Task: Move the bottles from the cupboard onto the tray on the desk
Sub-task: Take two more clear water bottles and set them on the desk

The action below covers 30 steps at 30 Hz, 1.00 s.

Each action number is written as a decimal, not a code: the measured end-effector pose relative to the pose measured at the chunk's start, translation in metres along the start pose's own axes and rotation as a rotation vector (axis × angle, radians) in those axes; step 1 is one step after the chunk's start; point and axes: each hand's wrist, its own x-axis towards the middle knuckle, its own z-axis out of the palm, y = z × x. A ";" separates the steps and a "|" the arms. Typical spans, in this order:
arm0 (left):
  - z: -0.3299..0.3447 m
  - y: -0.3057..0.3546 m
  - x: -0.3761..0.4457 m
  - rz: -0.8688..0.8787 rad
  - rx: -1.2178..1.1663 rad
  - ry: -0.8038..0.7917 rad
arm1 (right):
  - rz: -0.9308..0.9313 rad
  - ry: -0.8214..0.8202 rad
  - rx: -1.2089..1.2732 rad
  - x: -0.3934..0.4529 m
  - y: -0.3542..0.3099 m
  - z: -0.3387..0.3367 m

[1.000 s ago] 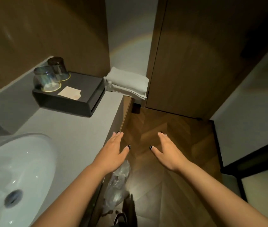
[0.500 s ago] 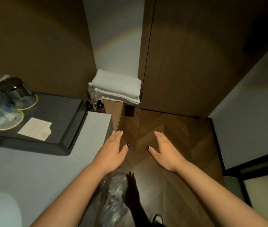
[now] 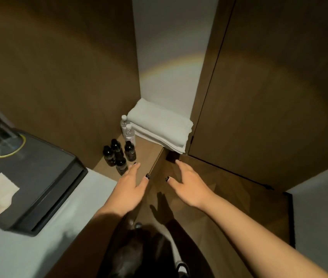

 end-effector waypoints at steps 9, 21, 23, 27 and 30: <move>-0.012 0.031 0.088 -0.143 -0.097 0.174 | -0.075 -0.039 -0.065 0.105 -0.006 -0.065; -0.067 0.008 0.275 -0.225 -0.066 0.212 | -0.049 -0.116 0.012 0.300 -0.027 -0.070; -0.067 0.002 0.304 -0.217 -0.086 0.195 | -0.027 -0.127 0.037 0.328 -0.025 -0.068; -0.066 -0.009 0.350 -0.209 -0.077 0.177 | 0.008 -0.171 0.057 0.384 -0.015 -0.059; -0.060 -0.024 0.382 -0.190 -0.083 0.180 | 0.062 -0.229 0.069 0.424 -0.006 -0.046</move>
